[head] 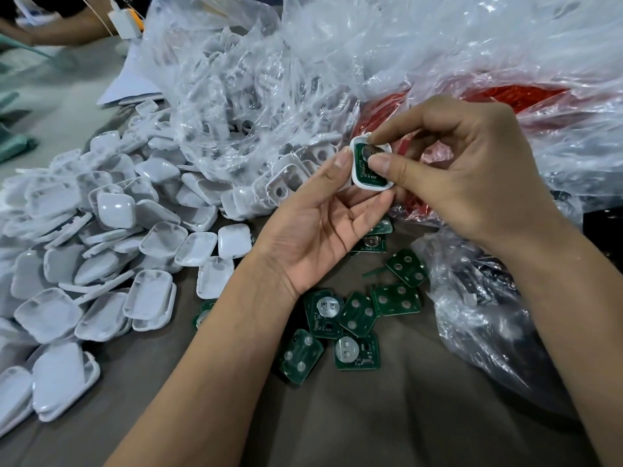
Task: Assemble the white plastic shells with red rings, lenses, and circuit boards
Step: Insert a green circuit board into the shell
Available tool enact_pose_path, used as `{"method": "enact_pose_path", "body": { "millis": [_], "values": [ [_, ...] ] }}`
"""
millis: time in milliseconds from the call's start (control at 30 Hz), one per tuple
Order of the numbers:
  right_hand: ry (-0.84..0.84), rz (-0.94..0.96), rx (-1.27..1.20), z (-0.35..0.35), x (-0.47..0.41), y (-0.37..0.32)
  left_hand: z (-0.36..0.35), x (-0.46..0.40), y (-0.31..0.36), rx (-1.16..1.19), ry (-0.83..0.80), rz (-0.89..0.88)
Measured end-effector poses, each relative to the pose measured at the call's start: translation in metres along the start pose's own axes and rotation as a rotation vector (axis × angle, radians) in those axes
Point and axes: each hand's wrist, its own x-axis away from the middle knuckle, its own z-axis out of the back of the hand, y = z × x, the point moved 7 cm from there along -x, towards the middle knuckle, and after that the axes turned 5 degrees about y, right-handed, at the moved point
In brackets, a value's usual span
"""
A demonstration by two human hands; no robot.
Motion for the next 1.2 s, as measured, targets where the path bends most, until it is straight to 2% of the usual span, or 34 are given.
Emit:
{"method": "enact_pose_path", "body": {
  "millis": [167,467,1200],
  "values": [
    [0.015,0.024,0.082,0.002,-0.001,-0.001,0.002,-0.002,0.0,-0.008,0.018,-0.003],
    [-0.021,0.037,0.086,0.0,-0.003,0.001,0.003,-0.003,-0.001,-0.016,-0.018,0.001],
    [-0.008,0.21,0.271,-0.005,-0.002,-0.011,0.004,-0.004,0.0,-0.027,-0.043,-0.023]
  ]
}}
